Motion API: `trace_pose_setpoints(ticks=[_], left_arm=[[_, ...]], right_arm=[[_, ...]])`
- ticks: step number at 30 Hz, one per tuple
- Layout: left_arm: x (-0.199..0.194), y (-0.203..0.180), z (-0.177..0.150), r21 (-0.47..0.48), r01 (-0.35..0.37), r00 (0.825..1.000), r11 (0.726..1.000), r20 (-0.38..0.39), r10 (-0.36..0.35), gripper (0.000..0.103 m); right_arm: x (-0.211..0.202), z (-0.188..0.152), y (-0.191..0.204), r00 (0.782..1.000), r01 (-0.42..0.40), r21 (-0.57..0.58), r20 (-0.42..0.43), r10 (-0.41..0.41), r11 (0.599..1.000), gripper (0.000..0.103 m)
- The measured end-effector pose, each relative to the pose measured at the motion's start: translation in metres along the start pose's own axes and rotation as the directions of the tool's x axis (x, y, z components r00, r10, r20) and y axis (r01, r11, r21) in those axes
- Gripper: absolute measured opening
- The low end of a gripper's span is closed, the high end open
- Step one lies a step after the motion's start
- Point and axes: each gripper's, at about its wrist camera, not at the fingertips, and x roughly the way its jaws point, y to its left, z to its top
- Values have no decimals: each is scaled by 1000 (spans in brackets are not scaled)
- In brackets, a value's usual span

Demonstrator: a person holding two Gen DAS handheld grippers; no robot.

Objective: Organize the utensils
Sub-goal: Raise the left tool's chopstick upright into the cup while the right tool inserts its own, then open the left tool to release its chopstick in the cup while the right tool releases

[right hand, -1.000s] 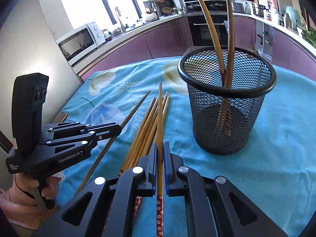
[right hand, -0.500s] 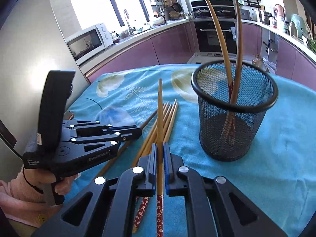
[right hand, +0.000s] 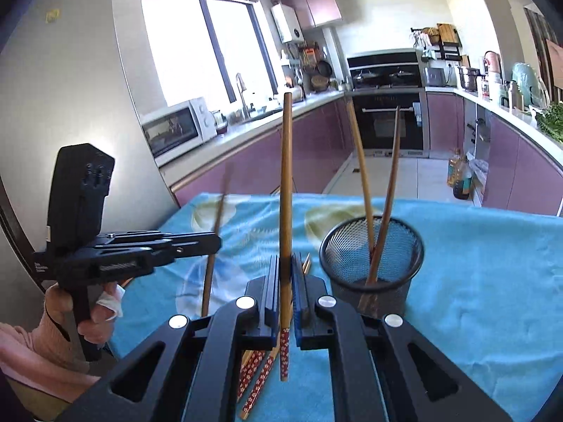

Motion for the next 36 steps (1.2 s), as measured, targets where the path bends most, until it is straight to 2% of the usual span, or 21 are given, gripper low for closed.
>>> trace_pose_setpoints(ticks=[7, 16, 21, 25, 31, 36], left_arm=[[-36, -13, 34, -5, 104, 987, 995, 123, -102, 7], [-45, -38, 82, 34, 147, 960, 989, 235, -151, 7], [-37, -56, 101, 77, 130, 955, 989, 260, -145, 7], [-14, -68, 103, 102, 108, 967, 989, 219, -128, 7], [33, -74, 85, 130, 75, 992, 989, 88, -87, 7], [61, -66, 70, 129, 74, 997, 989, -1, -74, 7]], right_arm=[[-20, 24, -15, 997, 15, 1, 80, -15, 1000, 6], [-40, 59, -23, 979, 90, -58, 186, -78, 994, 6], [-40, 74, -29, 967, 144, -79, 223, -123, 986, 6], [-23, 75, -35, 969, 163, -82, 201, -144, 983, 6], [8, 60, -44, 980, 176, -71, 103, -169, 982, 6], [24, 49, -51, 983, 181, -53, 26, -180, 982, 6]])
